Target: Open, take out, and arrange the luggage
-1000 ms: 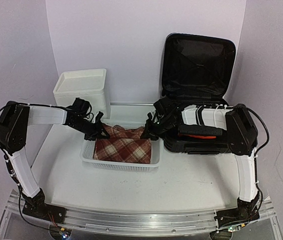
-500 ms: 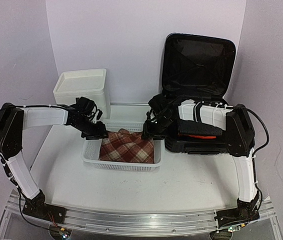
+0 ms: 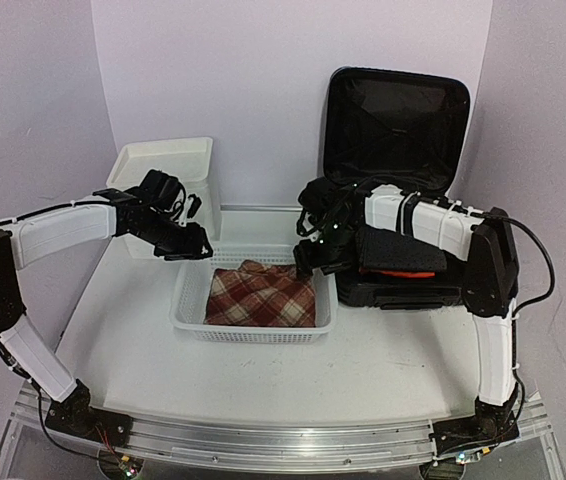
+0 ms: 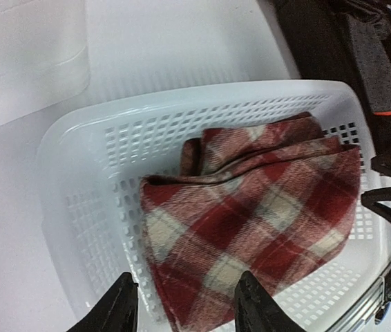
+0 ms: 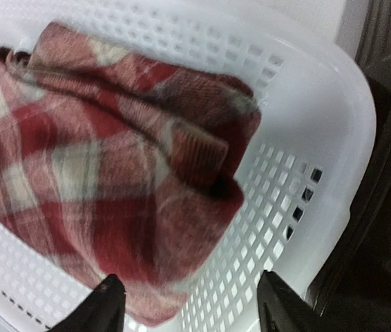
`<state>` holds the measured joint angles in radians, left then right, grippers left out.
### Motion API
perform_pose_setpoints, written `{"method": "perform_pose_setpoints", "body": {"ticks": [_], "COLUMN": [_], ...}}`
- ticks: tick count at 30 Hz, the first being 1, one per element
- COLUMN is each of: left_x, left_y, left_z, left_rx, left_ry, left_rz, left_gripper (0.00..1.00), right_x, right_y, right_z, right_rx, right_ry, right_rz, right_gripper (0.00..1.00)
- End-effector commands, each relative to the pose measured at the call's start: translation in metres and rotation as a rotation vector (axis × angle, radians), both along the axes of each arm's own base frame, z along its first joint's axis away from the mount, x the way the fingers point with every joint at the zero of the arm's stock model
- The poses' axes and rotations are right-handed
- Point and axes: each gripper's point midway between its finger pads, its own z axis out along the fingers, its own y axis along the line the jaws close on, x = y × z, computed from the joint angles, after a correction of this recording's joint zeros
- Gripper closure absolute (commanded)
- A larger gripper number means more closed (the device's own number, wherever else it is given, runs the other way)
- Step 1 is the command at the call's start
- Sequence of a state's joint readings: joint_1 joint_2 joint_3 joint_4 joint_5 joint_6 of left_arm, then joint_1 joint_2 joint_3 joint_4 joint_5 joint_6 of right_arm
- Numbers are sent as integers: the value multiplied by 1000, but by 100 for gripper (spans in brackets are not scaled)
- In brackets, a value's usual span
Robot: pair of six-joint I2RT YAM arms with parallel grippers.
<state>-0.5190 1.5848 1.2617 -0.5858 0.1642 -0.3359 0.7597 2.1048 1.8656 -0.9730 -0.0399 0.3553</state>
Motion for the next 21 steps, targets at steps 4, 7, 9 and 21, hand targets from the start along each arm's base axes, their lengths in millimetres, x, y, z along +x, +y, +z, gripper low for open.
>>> {"method": "perform_pose_setpoints", "body": {"ticks": [4,7,9,21], "left_x": [-17,-22,-26,-17], "left_y": [-56,-73,-83,-103], "left_z": [44,37,30,-11], "left_rx": [-144,-161,-161,-202], "left_ry": [-34,-4,12,98], "left_rz": [-201,-252,-276,-222], "left_gripper": [53,56,56,72], "right_x": [-37,-30,-18,30], "right_y": [27,24,14,5], "right_z": [17,-2,-20,-51], "right_rx": [75,32,-57,-151], "right_ry": [79,81,41,-148], "right_rz": [117,96,65,-68], "right_gripper": [57,65,68,82]}}
